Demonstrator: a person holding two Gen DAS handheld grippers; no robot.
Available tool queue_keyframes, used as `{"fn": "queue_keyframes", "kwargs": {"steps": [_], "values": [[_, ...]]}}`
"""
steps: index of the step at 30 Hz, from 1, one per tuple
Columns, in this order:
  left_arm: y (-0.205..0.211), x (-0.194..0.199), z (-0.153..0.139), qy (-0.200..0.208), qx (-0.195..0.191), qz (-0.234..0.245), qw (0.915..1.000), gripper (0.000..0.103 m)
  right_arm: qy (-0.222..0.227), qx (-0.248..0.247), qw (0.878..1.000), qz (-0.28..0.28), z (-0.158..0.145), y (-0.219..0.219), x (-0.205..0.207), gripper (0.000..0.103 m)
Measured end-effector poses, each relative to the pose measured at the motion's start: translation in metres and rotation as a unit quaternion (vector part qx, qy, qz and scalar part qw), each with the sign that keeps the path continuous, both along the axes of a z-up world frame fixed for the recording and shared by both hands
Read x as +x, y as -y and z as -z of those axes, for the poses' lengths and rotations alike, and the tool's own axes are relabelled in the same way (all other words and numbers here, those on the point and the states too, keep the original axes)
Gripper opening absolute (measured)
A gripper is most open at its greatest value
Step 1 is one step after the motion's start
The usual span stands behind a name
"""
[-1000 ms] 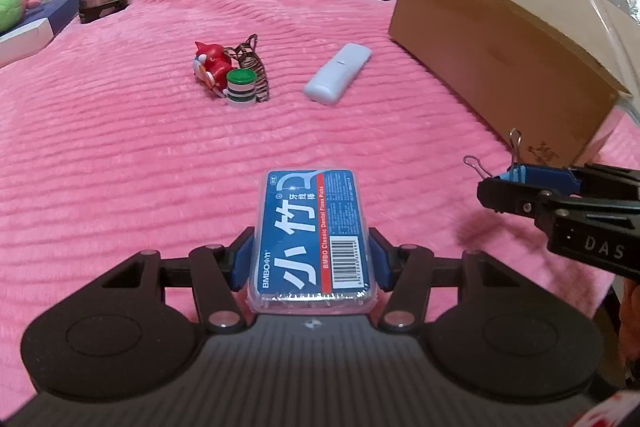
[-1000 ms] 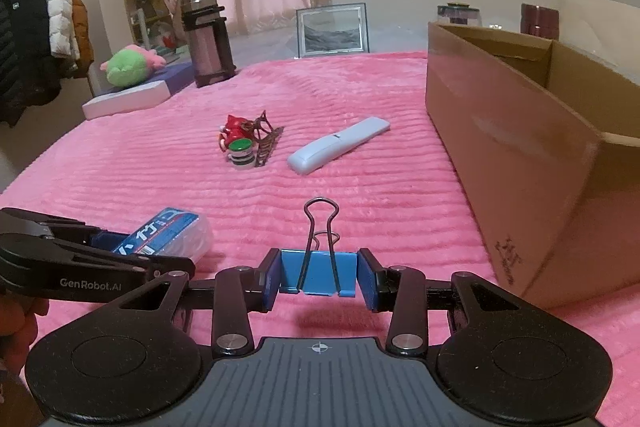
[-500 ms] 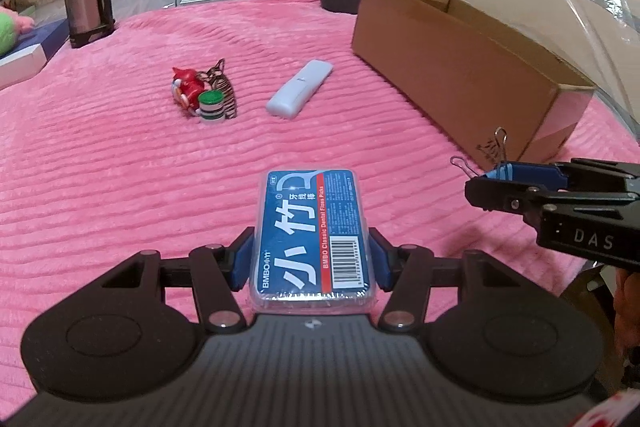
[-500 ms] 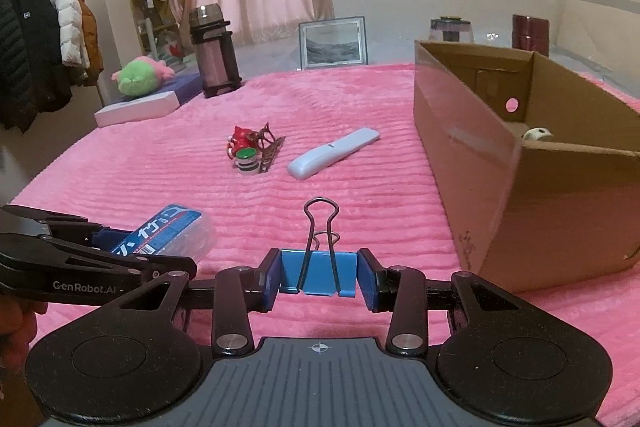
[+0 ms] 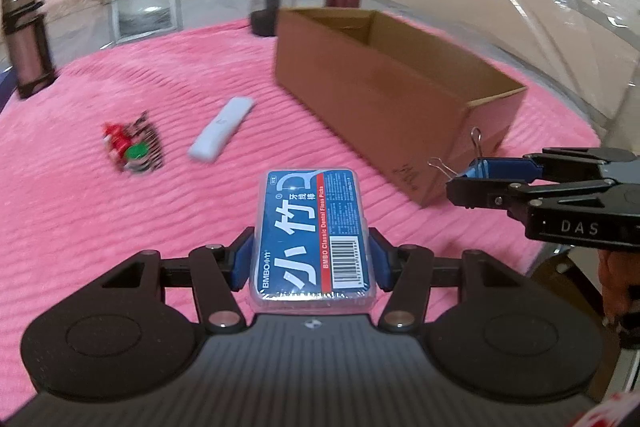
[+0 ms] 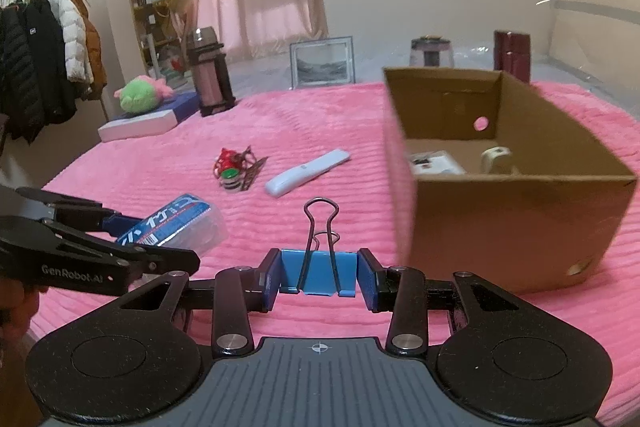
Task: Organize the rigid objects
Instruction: 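Carry the toothpick box and binder clip over the cardboard box with both grippers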
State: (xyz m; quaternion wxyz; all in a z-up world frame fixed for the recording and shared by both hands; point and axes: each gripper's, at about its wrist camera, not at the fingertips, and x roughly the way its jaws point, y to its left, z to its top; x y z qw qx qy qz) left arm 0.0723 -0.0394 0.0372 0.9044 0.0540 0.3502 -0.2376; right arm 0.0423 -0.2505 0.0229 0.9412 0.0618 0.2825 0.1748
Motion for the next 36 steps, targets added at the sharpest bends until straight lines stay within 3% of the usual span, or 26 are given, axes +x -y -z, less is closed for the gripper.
{"fn": "queue_keyframes", "kwargs": {"steps": [13,22,28,36], "values": [[0.075,0.02,-0.046,0.031,-0.01,0.116,0.9927,0.052,0.031,-0.012,0.999,0.037,-0.037,0.1,-0.011,0.037],[0.132,0.059,-0.074,0.055,0.015,0.184,0.9813,0.052,0.059,-0.053,0.997,-0.008,-0.068,0.146,0.027,0.037],[0.168,0.092,-0.076,0.05,0.042,0.213,0.9749,0.052,0.04,-0.092,0.994,-0.047,-0.072,0.156,0.07,0.037],[0.202,0.138,-0.058,0.007,0.071,0.253,0.9648,0.052,-0.01,-0.151,0.982,-0.115,-0.057,0.158,0.119,0.037]]}}
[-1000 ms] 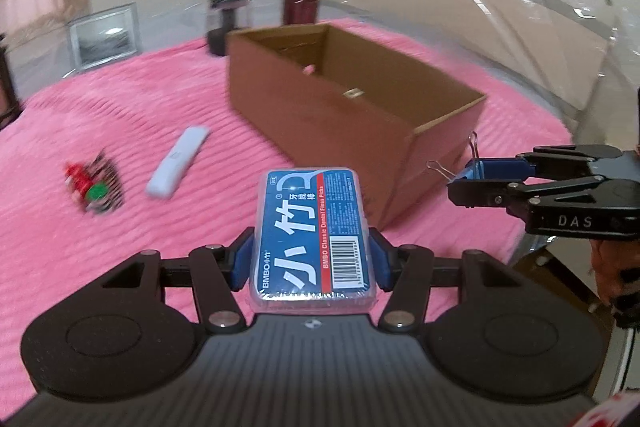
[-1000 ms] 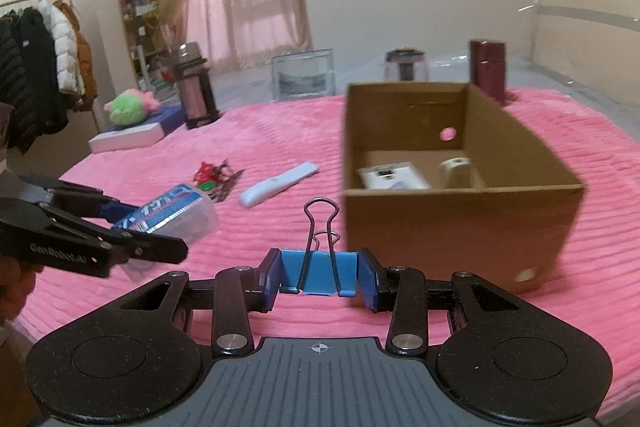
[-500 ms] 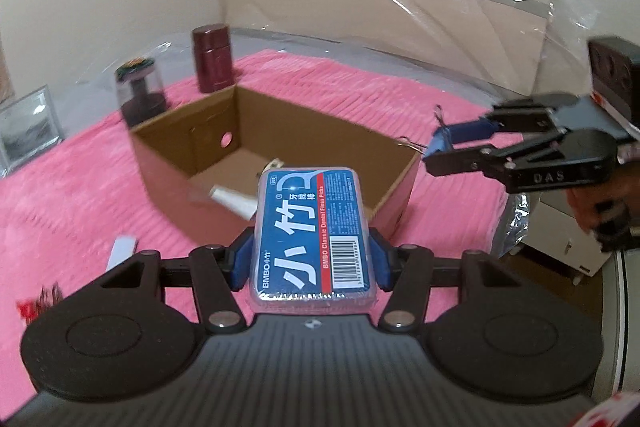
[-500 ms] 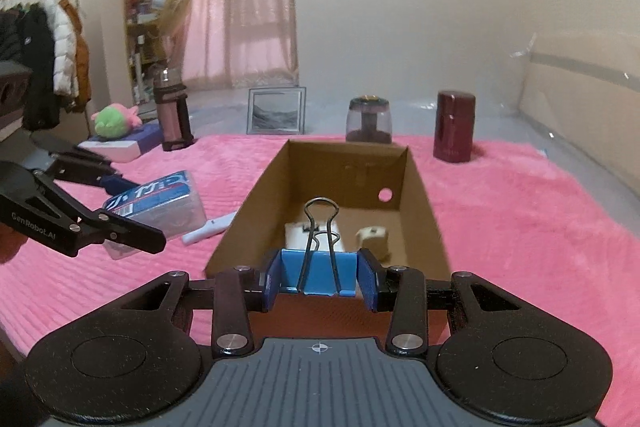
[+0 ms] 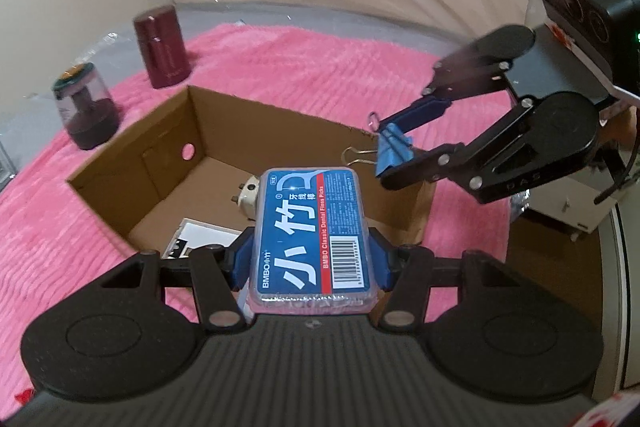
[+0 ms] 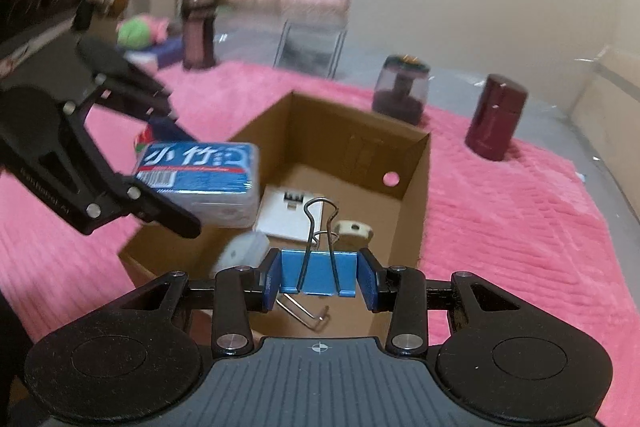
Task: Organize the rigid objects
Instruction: 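Carry the toothpick box and binder clip over the cardboard box with both grippers, then lower both held items into the box and open both grippers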
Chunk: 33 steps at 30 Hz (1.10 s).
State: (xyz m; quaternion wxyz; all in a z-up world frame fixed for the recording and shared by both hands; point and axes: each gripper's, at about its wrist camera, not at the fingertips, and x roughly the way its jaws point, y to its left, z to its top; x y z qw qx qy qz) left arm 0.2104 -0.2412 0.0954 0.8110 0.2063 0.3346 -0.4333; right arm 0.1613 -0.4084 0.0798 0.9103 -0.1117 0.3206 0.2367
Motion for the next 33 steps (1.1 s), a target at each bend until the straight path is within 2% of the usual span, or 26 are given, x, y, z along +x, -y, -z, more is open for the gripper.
{"fn": "queue_keyframes", "kwargs": {"steps": [7,18,23,33], "values": [[0.02,0.03,0.02,-0.04,0.045,0.051,0.9969,0.052,-0.043,-0.044,0.997,-0.044,0.024,0.002,0.032,0.037],[0.04,0.056,0.043,-0.114,0.11,0.126,0.9794,0.052,-0.106,-0.116,0.982,-0.103,0.051,-0.009,0.065,0.037],[0.045,0.059,0.049,-0.132,0.122,0.131,0.9749,0.052,-0.134,-0.139,0.974,-0.122,0.058,-0.015,0.075,0.037],[0.05,0.066,0.063,-0.179,0.143,0.114,0.9668,0.052,-0.192,-0.128,0.965,-0.122,0.062,-0.012,0.089,0.037]]}}
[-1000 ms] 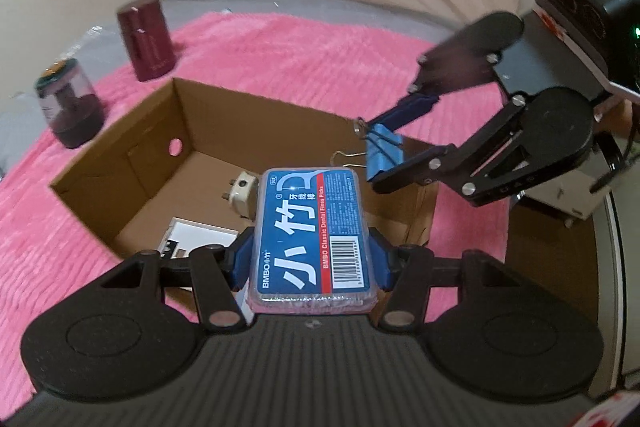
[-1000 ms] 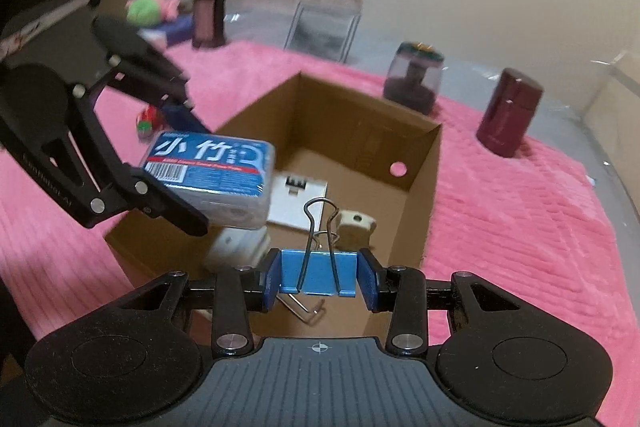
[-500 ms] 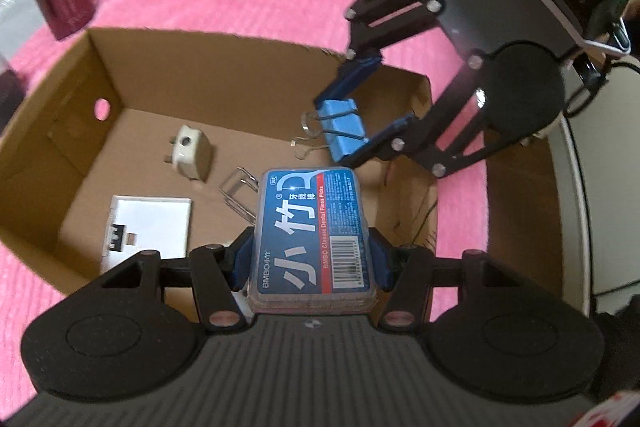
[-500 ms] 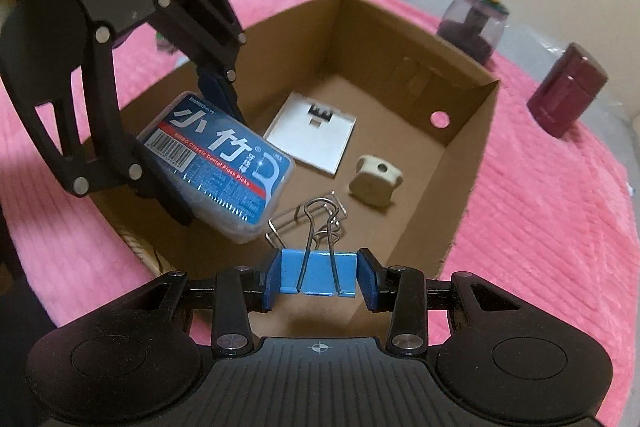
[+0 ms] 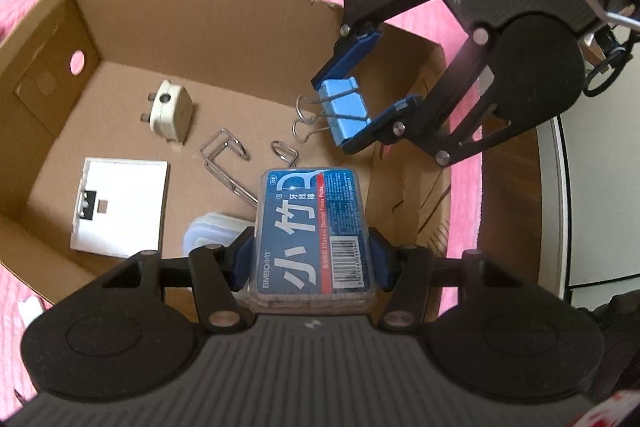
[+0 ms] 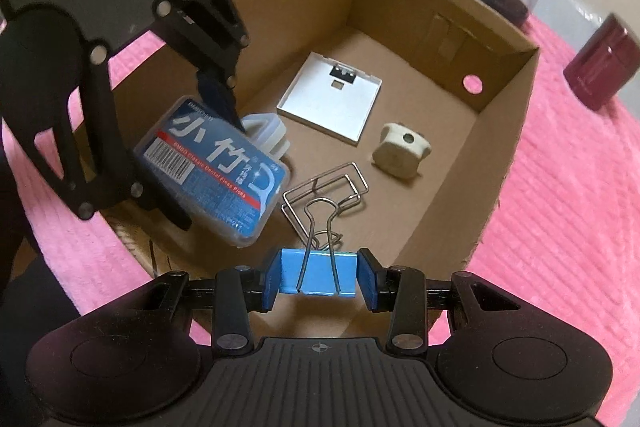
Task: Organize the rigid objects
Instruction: 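Lower both held items into the box and open both grippers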
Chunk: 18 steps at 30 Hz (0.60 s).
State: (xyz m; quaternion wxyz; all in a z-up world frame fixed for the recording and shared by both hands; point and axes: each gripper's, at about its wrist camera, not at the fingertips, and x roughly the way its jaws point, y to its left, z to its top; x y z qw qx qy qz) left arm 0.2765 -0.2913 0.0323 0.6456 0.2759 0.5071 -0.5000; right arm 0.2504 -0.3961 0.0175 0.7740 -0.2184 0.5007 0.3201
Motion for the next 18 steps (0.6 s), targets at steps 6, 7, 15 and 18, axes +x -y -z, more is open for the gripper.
{"fn": "queue_keyframes", "kwargs": {"steps": [6,7,15,18], "values": [[0.005,0.004,0.008,-0.016,0.02,-0.007,0.9996,0.052,-0.012,-0.011,1.0,0.006,0.002,-0.004,0.01,0.037],[0.006,0.005,0.009,-0.019,0.02,-0.008,0.9996,0.052,-0.014,-0.014,1.0,0.007,0.003,-0.006,0.012,0.037],[0.007,0.01,0.011,-0.04,0.019,-0.014,0.9989,0.052,-0.035,-0.033,0.999,-0.001,0.015,-0.019,0.019,0.037],[0.006,0.01,0.011,-0.04,0.021,-0.012,0.9989,0.052,-0.037,-0.05,0.998,-0.009,0.02,-0.022,0.02,0.037]]}}
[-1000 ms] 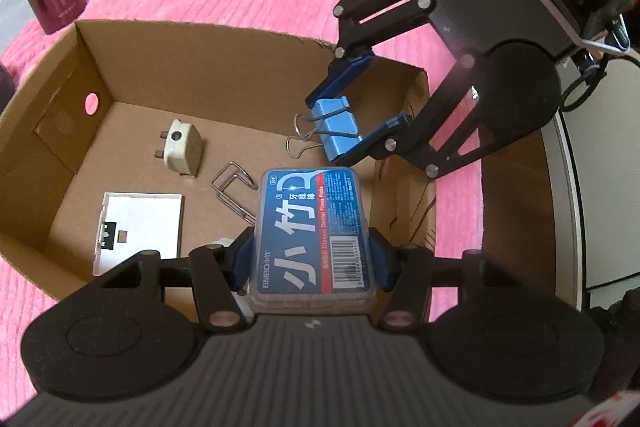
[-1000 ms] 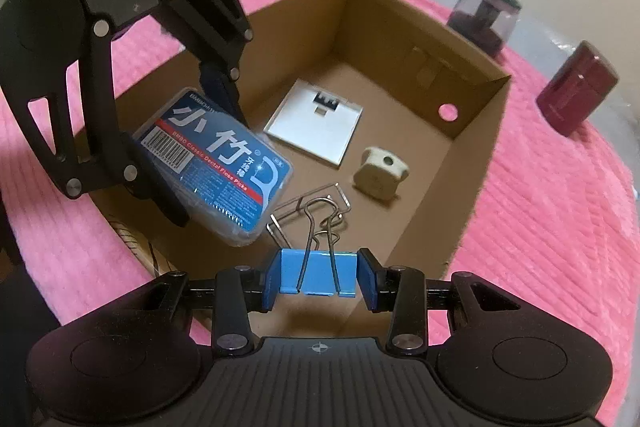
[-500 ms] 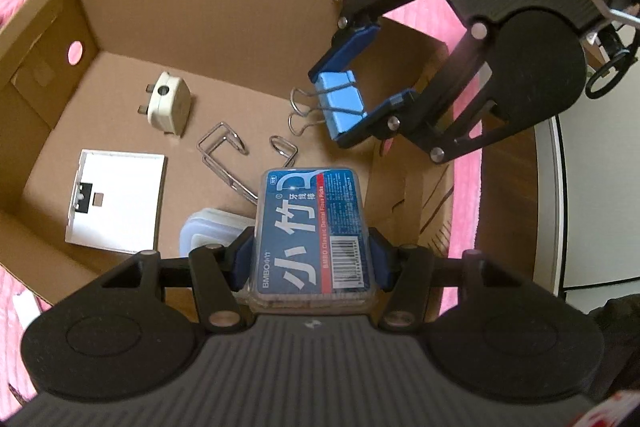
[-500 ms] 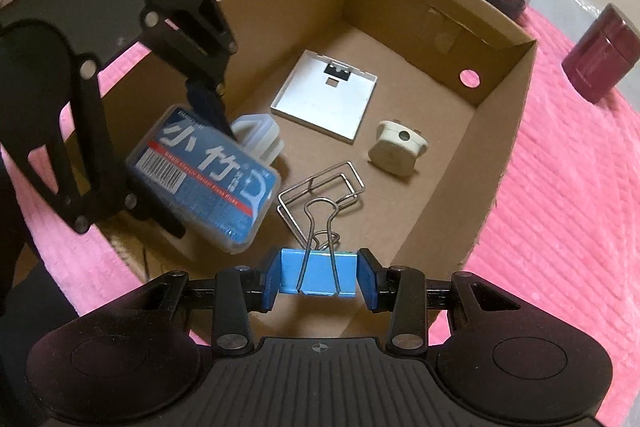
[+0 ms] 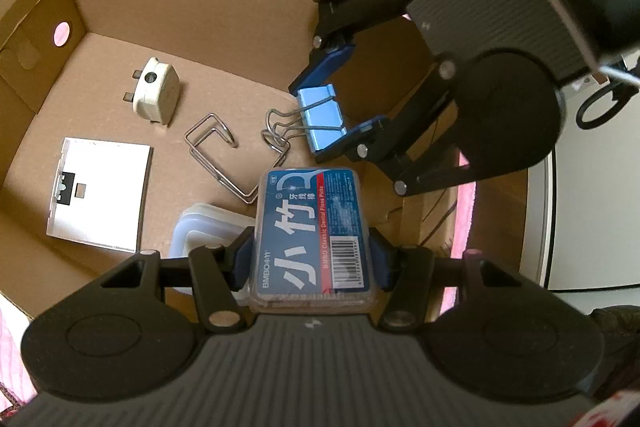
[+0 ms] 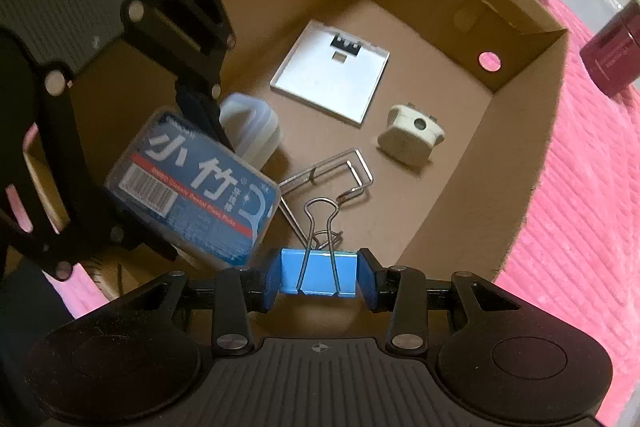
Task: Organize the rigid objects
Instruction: 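Lower both held items into the box and open both grippers, then withdraw both grippers from the box back over the bedspread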
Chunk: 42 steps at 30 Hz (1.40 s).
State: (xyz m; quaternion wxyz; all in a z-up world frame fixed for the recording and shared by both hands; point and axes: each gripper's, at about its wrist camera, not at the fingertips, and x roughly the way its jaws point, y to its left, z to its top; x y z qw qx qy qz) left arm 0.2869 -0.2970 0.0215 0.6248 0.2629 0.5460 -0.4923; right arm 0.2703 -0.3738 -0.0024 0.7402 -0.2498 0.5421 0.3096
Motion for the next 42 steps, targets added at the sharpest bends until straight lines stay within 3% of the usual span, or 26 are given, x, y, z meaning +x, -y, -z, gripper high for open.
{"fn": "queue_keyframes", "kwargs": {"steps": [11,20,30,35,42], "values": [[-0.005,0.0,-0.001,0.008,-0.004,-0.006,0.9999,0.057,-0.003,0.004,1.0,0.003,-0.001,0.002,0.0,0.037],[-0.013,-0.005,-0.02,0.027,-0.034,-0.015,0.9989,0.057,-0.003,0.007,1.0,0.012,-0.003,0.003,-0.001,0.037],[-0.034,-0.017,-0.049,0.063,-0.085,-0.053,0.993,0.057,0.05,0.039,0.997,0.044,-0.035,0.012,-0.022,0.037],[-0.057,-0.033,-0.07,0.089,-0.136,-0.096,0.982,0.057,0.11,0.084,0.985,0.101,-0.063,0.02,-0.049,0.037],[-0.108,-0.069,-0.092,0.146,-0.209,-0.189,0.9483,0.057,0.212,0.159,0.949,0.173,-0.099,0.02,-0.107,0.038]]}}
